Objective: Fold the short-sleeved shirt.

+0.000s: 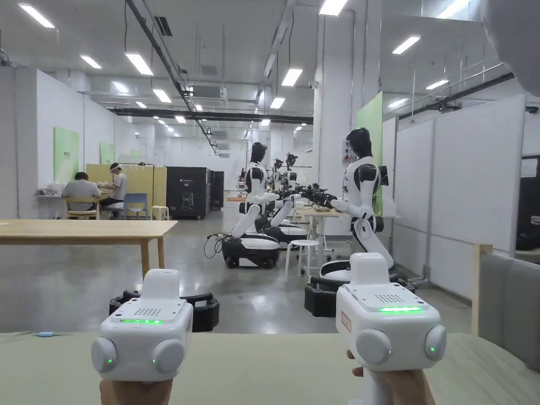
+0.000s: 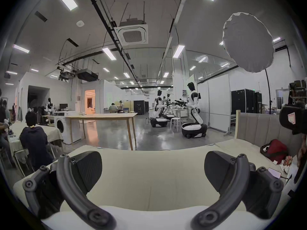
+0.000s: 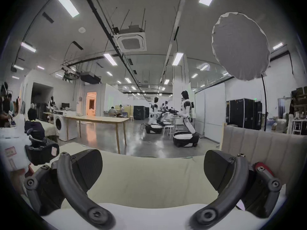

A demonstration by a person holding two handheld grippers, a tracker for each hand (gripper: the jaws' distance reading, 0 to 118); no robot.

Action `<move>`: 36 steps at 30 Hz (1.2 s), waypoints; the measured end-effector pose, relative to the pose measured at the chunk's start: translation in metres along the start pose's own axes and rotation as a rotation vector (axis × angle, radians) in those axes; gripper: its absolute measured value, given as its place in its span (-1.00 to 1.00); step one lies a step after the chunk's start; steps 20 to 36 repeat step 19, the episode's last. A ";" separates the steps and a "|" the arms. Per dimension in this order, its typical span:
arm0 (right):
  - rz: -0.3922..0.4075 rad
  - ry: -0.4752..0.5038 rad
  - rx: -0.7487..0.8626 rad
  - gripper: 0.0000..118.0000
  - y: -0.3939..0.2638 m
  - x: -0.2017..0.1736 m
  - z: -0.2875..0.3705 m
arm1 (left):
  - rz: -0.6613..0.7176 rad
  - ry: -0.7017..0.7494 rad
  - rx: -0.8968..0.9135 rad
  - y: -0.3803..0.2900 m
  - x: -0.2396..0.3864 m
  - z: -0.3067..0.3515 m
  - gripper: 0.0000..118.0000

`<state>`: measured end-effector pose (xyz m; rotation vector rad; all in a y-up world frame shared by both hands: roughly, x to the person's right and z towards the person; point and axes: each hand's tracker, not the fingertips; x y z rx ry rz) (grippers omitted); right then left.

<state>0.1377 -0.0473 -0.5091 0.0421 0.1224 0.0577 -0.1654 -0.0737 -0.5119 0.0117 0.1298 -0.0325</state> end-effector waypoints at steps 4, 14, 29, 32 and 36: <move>-0.063 0.023 -0.014 1.00 -0.003 0.004 -0.001 | 0.009 0.005 -0.012 0.000 0.000 0.001 1.00; -0.035 -0.126 -0.077 1.00 0.005 -0.005 0.006 | 0.013 0.004 -0.017 -0.001 -0.004 0.002 1.00; -0.062 -0.085 -0.067 1.00 0.008 -0.007 0.010 | 0.009 0.008 -0.024 -0.001 -0.003 0.004 1.00; -0.062 -0.085 -0.067 1.00 0.008 -0.007 0.010 | 0.009 0.008 -0.024 -0.001 -0.003 0.004 1.00; -0.062 -0.085 -0.067 1.00 0.008 -0.007 0.010 | 0.009 0.008 -0.024 -0.001 -0.003 0.004 1.00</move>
